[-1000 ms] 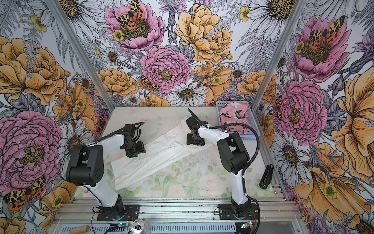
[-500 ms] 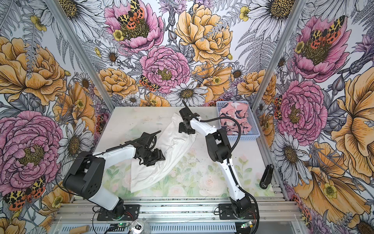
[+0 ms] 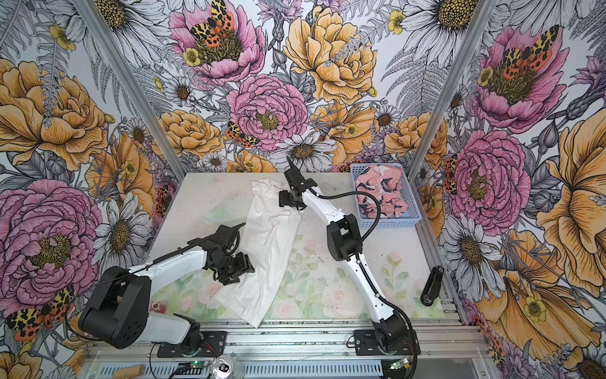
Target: Fold and stack the mixed laundry pile
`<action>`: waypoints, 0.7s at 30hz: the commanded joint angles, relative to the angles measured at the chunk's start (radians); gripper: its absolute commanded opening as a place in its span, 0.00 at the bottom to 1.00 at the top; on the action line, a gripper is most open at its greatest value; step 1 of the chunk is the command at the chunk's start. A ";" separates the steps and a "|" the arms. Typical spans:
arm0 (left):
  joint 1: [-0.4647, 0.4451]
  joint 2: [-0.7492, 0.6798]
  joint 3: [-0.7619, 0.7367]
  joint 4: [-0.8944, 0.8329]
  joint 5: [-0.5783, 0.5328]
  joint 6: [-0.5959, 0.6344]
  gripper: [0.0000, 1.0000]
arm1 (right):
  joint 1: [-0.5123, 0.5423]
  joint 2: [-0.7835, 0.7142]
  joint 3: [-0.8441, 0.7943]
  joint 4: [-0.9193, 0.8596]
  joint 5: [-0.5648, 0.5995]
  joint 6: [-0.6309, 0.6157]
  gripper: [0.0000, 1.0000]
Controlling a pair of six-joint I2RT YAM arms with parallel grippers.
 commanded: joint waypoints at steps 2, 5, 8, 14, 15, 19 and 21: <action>-0.053 0.063 -0.089 0.006 -0.012 -0.029 0.67 | 0.039 -0.268 -0.181 -0.012 0.066 -0.042 0.74; -0.093 0.044 -0.127 0.009 0.005 -0.059 0.67 | 0.064 -0.388 -0.375 0.002 0.097 -0.003 0.74; -0.145 0.002 -0.182 0.024 0.028 -0.113 0.66 | 0.093 -0.473 -0.584 0.094 0.077 0.057 0.73; -0.266 -0.065 -0.277 0.095 0.071 -0.248 0.64 | 0.179 -0.408 -0.650 0.170 0.093 0.112 0.73; -0.268 -0.083 -0.281 0.093 0.070 -0.257 0.64 | 0.189 -0.379 -0.632 0.170 0.110 0.115 0.73; -0.252 -0.207 -0.258 0.048 0.020 -0.299 0.66 | 0.203 -0.269 -0.583 0.140 0.188 0.134 0.72; -0.237 -0.273 -0.218 -0.020 -0.023 -0.299 0.68 | 0.200 -0.218 -0.551 0.109 0.233 0.121 0.72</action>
